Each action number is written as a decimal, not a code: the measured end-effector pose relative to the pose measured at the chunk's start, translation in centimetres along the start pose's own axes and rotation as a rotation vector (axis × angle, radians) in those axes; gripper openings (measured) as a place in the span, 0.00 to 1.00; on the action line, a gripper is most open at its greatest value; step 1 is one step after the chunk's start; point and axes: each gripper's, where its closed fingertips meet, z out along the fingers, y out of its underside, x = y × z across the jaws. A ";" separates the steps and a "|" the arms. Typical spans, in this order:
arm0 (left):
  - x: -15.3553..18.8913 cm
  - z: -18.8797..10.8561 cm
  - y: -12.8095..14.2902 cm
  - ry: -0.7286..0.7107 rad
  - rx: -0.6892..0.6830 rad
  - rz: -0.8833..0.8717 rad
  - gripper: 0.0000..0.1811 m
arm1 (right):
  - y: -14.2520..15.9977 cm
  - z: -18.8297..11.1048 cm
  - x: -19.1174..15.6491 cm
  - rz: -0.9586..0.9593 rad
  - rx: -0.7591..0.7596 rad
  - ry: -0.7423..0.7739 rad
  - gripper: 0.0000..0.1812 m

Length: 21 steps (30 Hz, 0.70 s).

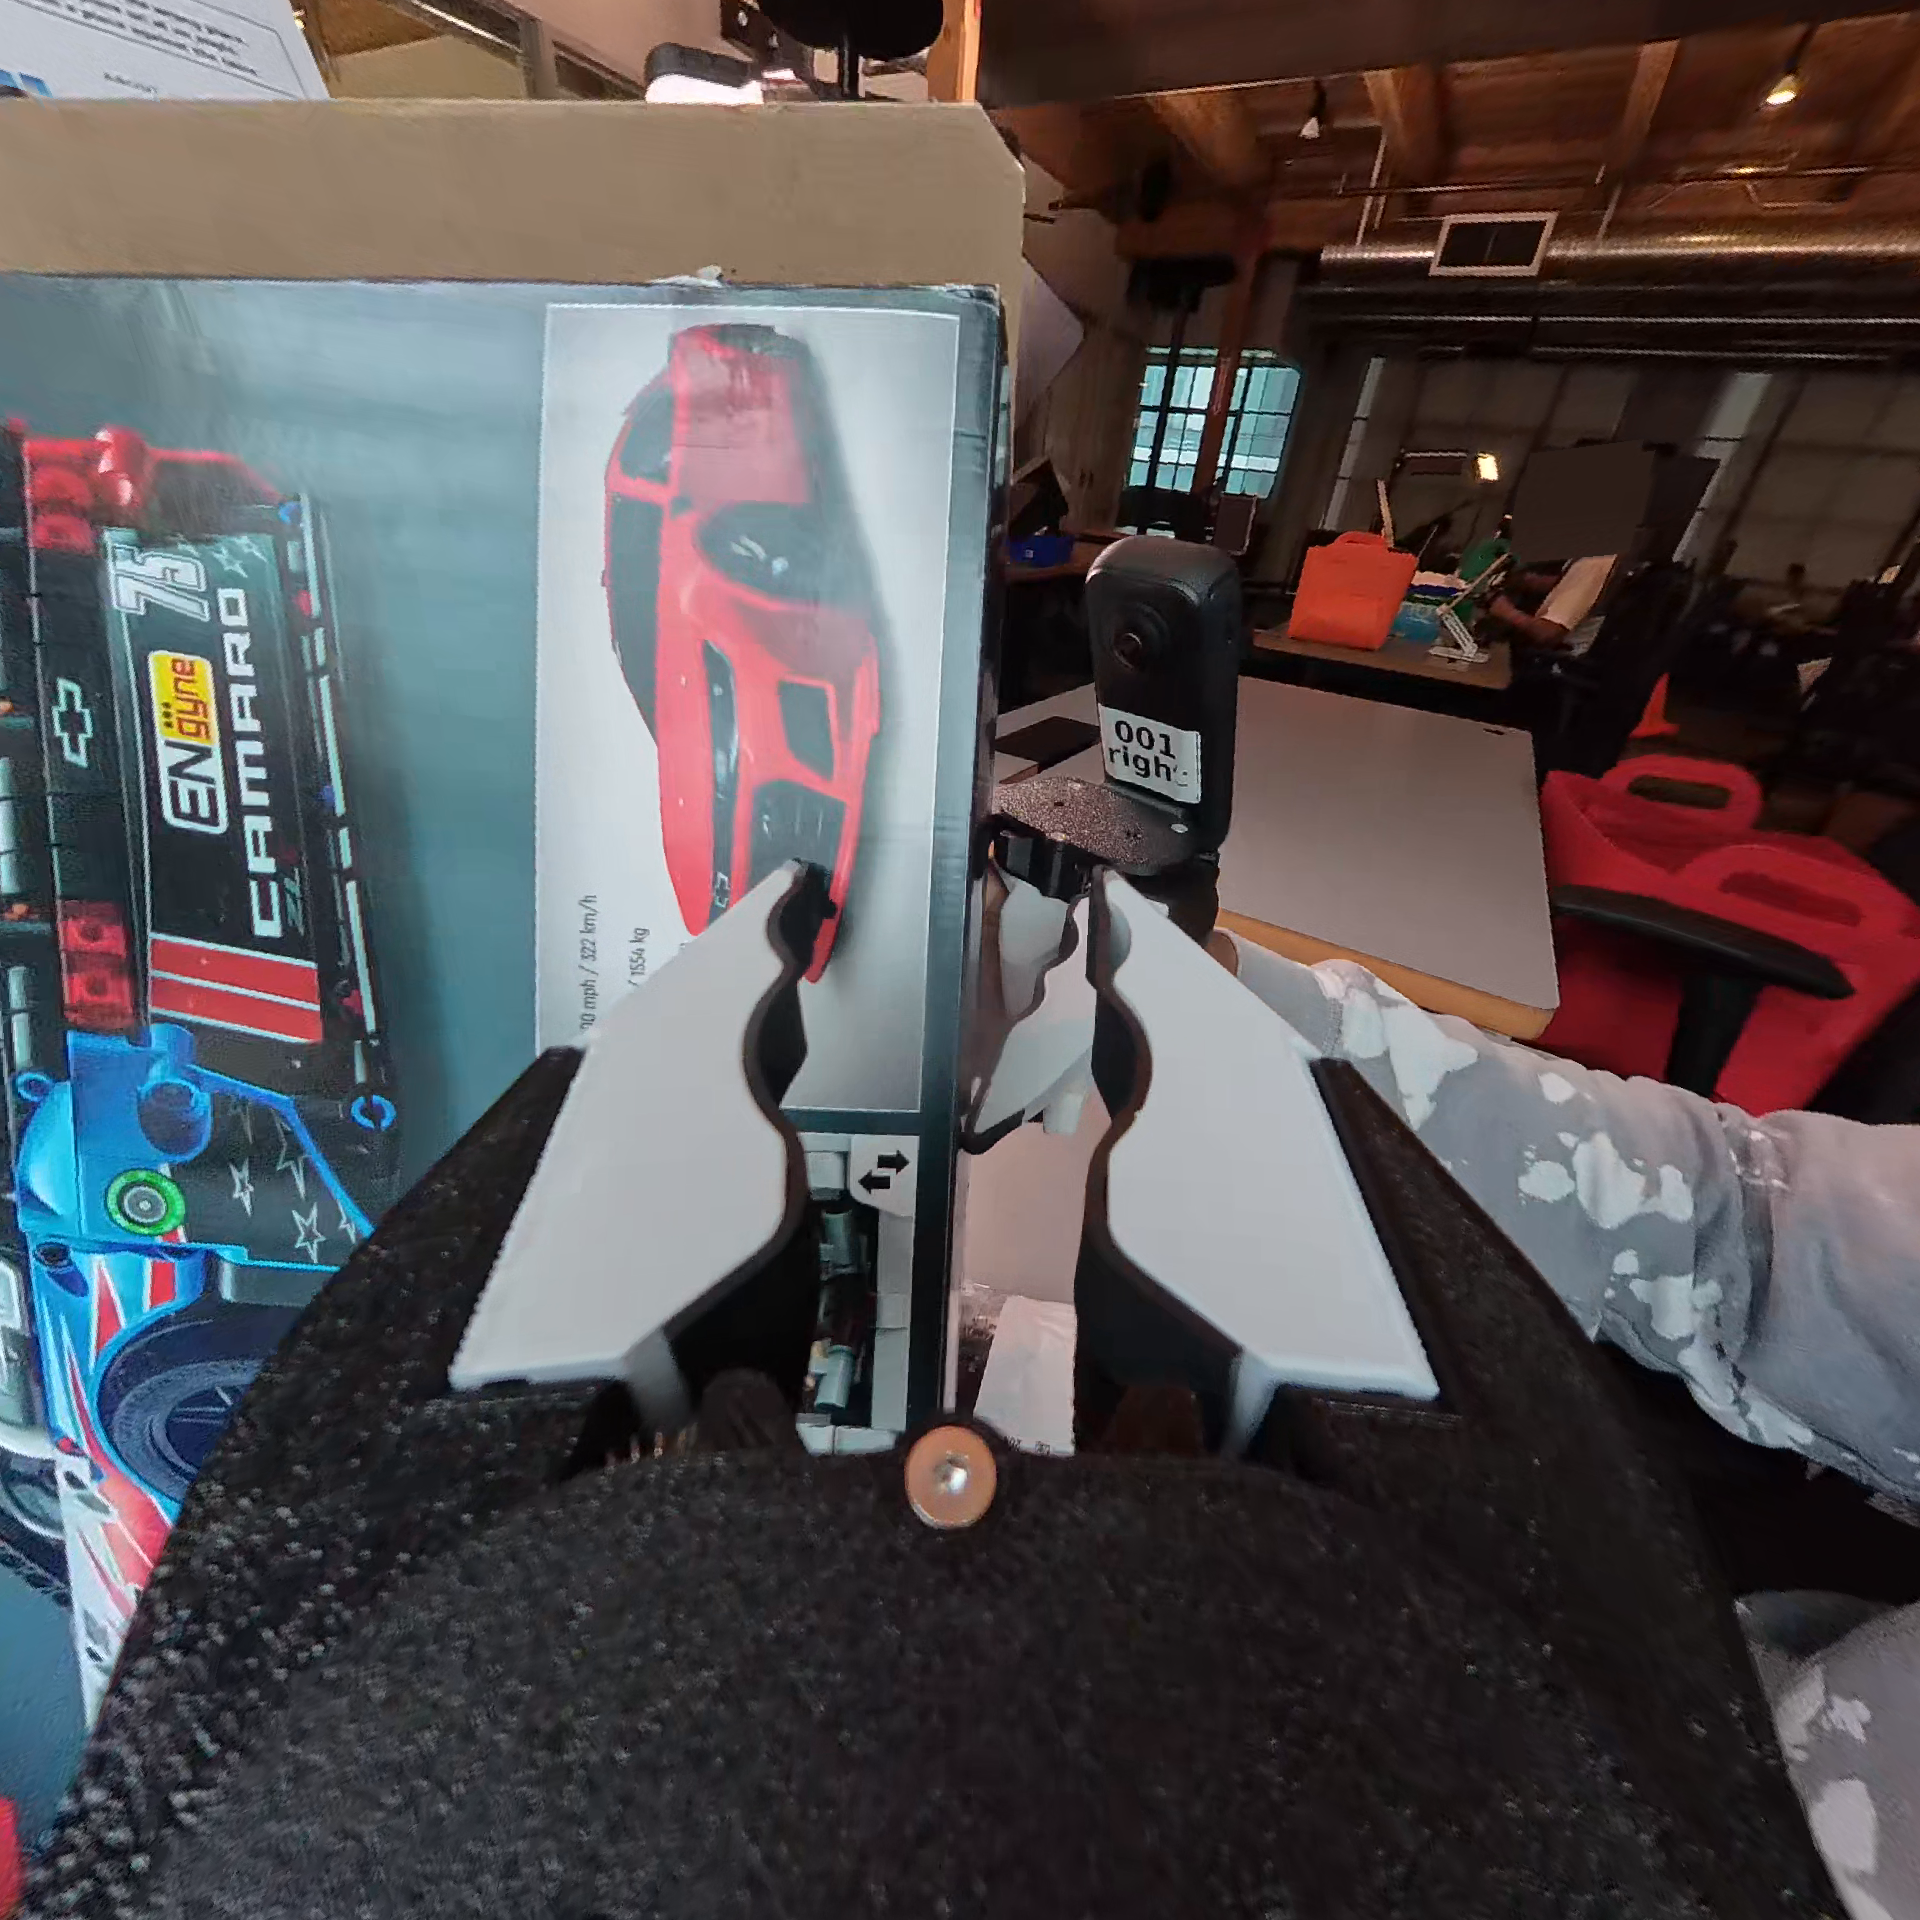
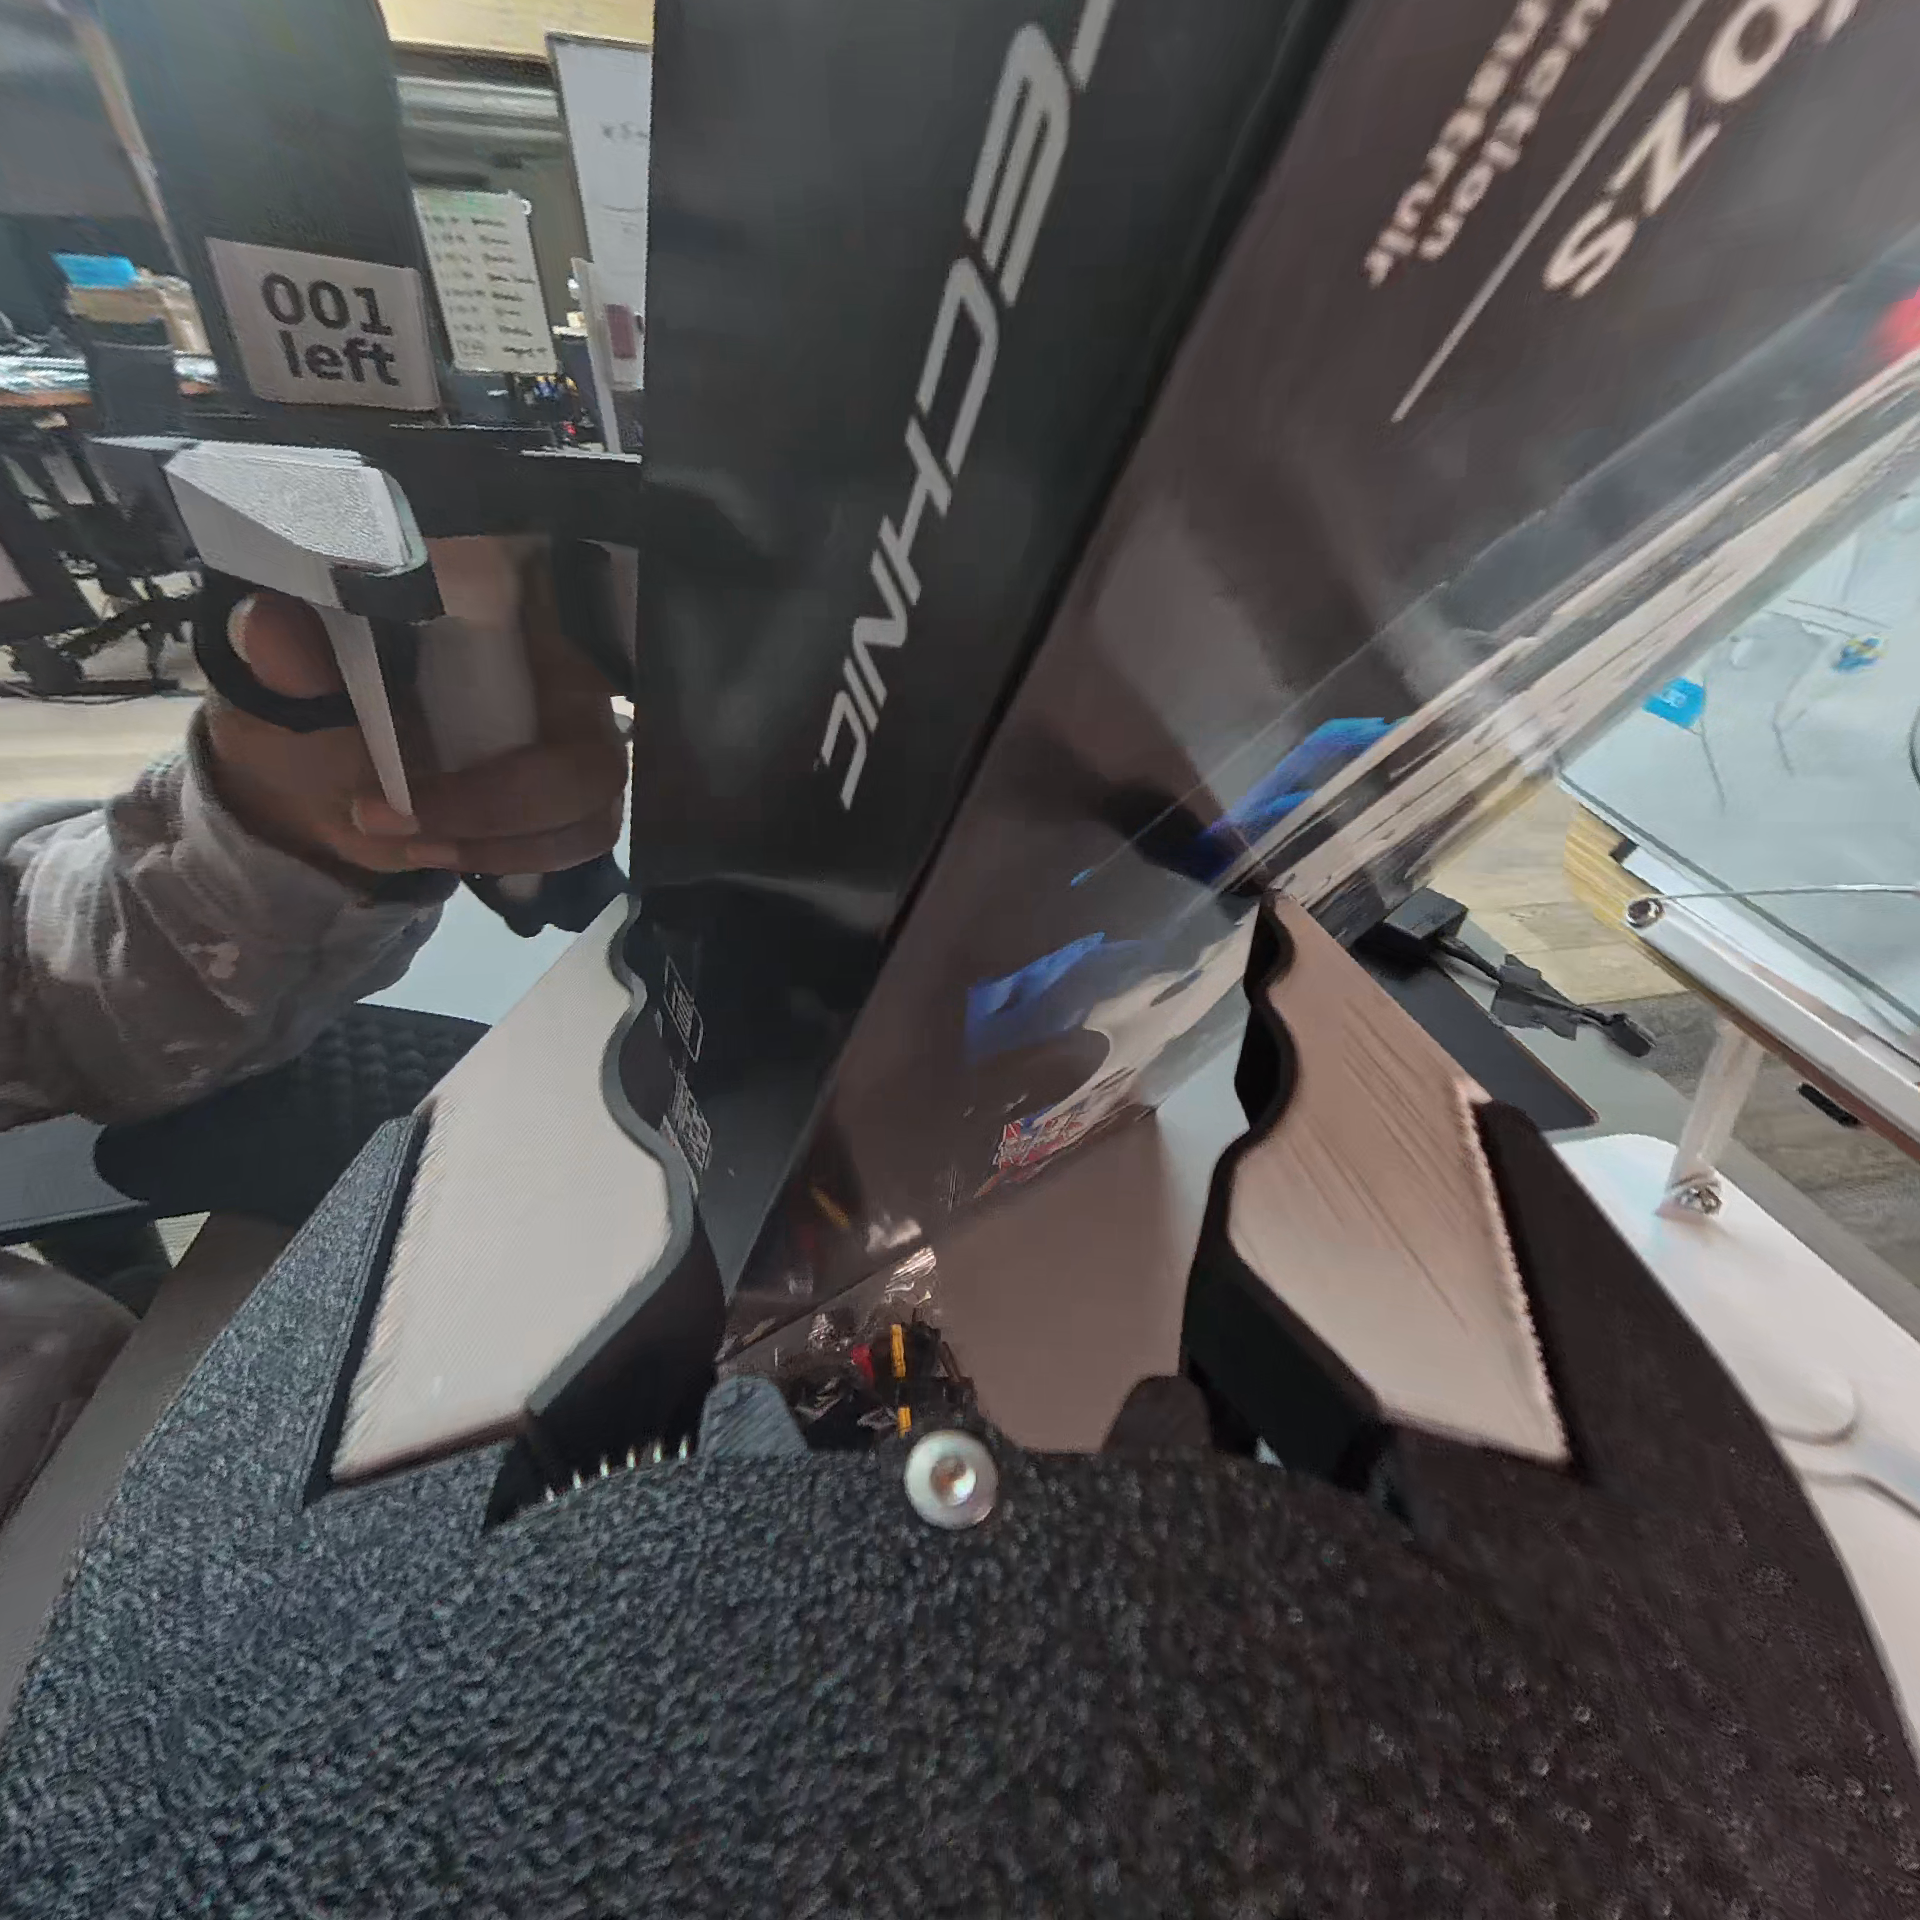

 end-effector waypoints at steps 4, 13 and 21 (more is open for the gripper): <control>1.3 -1.1 -0.9 0.041 0.077 0.138 0.18 | -1.8 -1.1 -2.1 -0.084 0.064 -0.199 0.60; 3.0 -4.1 -0.5 0.067 0.003 0.393 0.30 | -1.5 -4.2 -3.4 -0.122 -0.076 -0.361 0.36; -12.8 -14.0 -6.6 -0.243 0.121 0.306 0.64 | -4.7 -4.9 -5.4 -0.113 -0.051 0.106 0.62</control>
